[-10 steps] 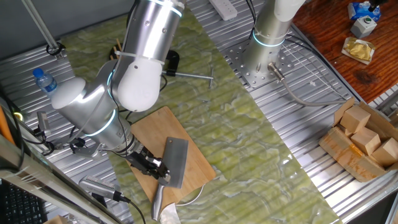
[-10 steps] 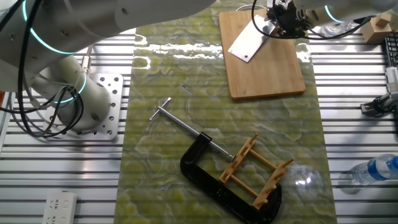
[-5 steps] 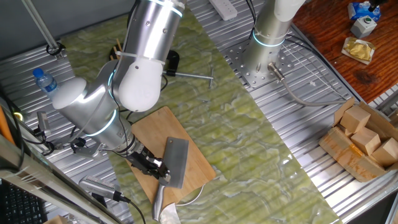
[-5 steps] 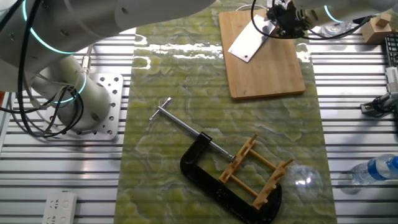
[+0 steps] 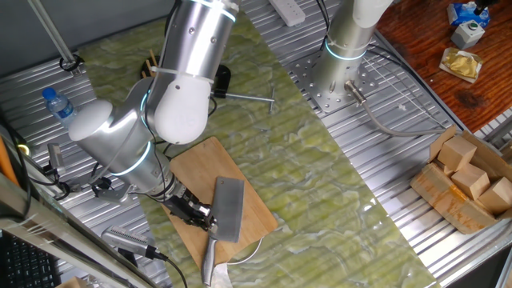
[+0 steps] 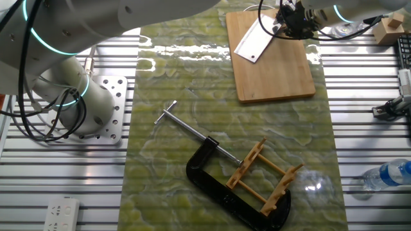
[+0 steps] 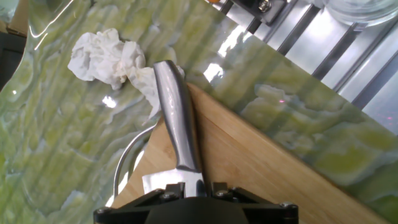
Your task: Put the knife on the knife rack
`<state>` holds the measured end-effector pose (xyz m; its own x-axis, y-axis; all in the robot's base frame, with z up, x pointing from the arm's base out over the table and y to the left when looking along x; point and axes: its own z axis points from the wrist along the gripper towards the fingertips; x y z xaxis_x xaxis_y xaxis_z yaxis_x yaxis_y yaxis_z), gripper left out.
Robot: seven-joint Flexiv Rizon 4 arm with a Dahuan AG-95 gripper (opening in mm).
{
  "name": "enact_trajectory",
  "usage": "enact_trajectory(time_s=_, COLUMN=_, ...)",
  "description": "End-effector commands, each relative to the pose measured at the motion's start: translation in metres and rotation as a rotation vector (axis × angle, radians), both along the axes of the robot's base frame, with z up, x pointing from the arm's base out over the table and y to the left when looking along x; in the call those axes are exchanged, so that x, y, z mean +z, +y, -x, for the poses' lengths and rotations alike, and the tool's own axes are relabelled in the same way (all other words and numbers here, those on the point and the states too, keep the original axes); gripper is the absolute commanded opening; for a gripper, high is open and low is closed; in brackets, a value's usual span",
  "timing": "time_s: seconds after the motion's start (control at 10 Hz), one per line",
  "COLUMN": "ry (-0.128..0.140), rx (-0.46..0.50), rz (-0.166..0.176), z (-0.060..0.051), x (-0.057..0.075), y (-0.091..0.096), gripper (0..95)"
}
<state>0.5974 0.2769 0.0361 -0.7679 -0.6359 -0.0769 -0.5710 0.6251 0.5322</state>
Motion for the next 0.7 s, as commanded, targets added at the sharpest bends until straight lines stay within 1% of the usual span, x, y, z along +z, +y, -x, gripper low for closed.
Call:
enact_trajectory(time_s=0.1, ry=0.0, rx=-0.003, rz=0.002, z=0.0005, x=0.0, y=-0.0002, gripper=0.0)
enact_trajectory(time_s=0.7, ry=0.004, rx=-0.009, rz=0.006, z=0.001, x=0.0003, y=-0.0002, gripper=0.0)
